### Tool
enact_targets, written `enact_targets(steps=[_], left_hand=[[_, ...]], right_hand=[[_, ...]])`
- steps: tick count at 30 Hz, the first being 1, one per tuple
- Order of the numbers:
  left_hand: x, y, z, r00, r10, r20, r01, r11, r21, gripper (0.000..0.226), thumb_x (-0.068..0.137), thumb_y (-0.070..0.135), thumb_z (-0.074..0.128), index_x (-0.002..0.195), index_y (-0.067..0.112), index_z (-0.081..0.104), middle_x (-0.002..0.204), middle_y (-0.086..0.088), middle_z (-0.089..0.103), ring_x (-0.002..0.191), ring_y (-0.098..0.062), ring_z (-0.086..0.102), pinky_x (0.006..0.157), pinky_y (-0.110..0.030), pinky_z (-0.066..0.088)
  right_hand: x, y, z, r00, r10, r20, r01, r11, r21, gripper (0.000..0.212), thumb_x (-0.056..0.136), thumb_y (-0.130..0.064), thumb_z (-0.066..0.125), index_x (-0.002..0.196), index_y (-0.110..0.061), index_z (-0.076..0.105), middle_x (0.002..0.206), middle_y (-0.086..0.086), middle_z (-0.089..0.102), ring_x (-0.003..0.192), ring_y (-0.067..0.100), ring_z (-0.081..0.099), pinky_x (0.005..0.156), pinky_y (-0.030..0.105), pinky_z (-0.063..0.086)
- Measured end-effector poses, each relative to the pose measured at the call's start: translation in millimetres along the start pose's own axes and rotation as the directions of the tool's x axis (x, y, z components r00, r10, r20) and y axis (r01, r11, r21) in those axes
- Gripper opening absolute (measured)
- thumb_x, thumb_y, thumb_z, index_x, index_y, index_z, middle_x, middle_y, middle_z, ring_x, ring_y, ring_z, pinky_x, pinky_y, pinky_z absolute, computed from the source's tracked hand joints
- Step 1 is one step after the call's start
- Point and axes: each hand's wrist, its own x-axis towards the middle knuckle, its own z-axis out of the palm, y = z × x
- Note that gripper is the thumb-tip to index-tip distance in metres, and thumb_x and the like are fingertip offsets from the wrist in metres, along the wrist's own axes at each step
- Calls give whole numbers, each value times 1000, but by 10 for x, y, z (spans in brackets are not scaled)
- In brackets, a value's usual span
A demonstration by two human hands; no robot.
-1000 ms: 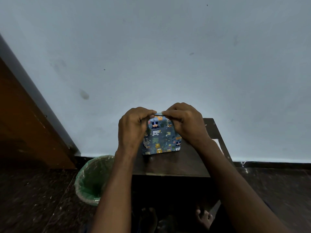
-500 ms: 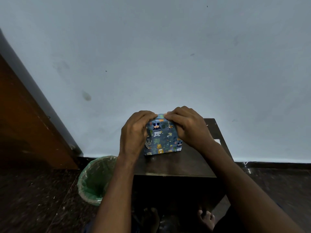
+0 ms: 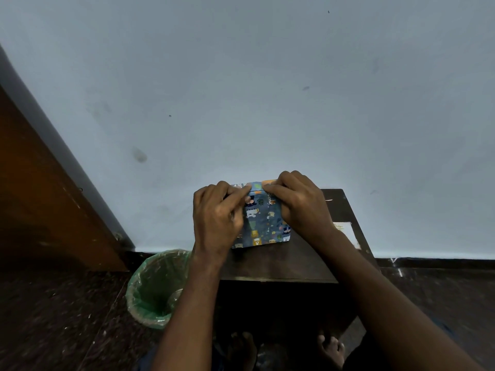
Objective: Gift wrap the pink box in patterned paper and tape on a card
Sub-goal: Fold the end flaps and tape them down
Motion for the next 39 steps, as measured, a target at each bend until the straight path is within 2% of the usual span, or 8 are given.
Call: enact_targets(steps=[5, 12, 20, 24, 29, 33, 36, 39], left_hand=[[-39, 54, 63, 997, -23, -73, 26, 999, 33, 42, 88, -4, 57, 106, 22, 85, 78, 2, 63, 70, -28, 57, 76, -40, 42], [-40, 115, 102, 993, -43, -112, 52, 995, 79, 40, 83, -9, 62, 101, 19, 84, 79, 0, 64, 72, -30, 59, 79, -39, 45], [-73, 265, 181, 998, -12, -61, 10, 999, -33, 38, 85, -8, 67, 112, 14, 83, 105, -2, 74, 95, -21, 69, 73, -29, 54], [-100, 236, 212, 996, -4, -84, 2, 1000, -28, 30, 93, -2, 68, 110, 16, 84, 97, 1, 73, 90, -20, 70, 68, -28, 54], [-97, 245, 249, 995, -18, -96, 20, 999, 25, 35, 89, 0, 71, 114, 22, 84, 92, 4, 70, 84, -19, 68, 62, -28, 49], [-68, 278, 276, 994, -8, -110, 14, 998, 55, 26, 96, 10, 71, 110, 28, 84, 86, 5, 66, 76, -20, 65, 58, -31, 45], [-63, 280, 321, 990, -21, -137, 23, 1000, 18, 19, 97, 12, 72, 106, 23, 85, 84, 2, 66, 75, -23, 64, 62, -35, 50], [-57, 322, 332, 993, -10, -117, 10, 1000, 4, 14, 95, 14, 72, 102, 16, 84, 84, -2, 64, 76, -27, 61, 67, -40, 50]], right_hand=[[-17, -31, -19, 1000, 4, 19, -5, 998, 55, 13, 95, -19, 74, 104, -10, 75, 91, 6, 60, 80, 25, 54, 68, 36, 44], [21, -7, 96, 996, 54, -73, -49, 997, 66, 4, 93, -10, 74, 93, -9, 78, 79, 5, 58, 72, 27, 52, 59, 39, 41], [5, 11, 115, 990, 60, -127, -55, 998, 44, 11, 88, -3, 80, 90, -13, 81, 77, 3, 60, 72, 26, 54, 62, 39, 44], [-25, 42, 105, 960, 217, -179, -176, 959, 220, 7, 82, -9, 87, 85, -9, 80, 79, 3, 64, 76, 24, 60, 65, 41, 49], [-76, 12, 13, 849, 466, -250, -384, 868, 314, 43, 73, -21, 97, 105, -6, 72, 104, 5, 64, 95, 20, 62, 84, 27, 52], [-154, -119, 79, 908, 338, -247, -293, 935, 201, 28, 88, -10, 83, 111, -2, 72, 119, 11, 66, 114, 26, 62, 100, 36, 51], [-186, -121, 174, 934, 261, -244, -250, 965, 76, 9, 95, -5, 72, 103, -6, 77, 102, 8, 71, 95, 28, 65, 85, 43, 53], [-201, -86, 189, 937, 220, -271, -224, 974, 15, 13, 95, -1, 68, 95, -8, 78, 91, 5, 70, 85, 30, 64, 77, 41, 50]])
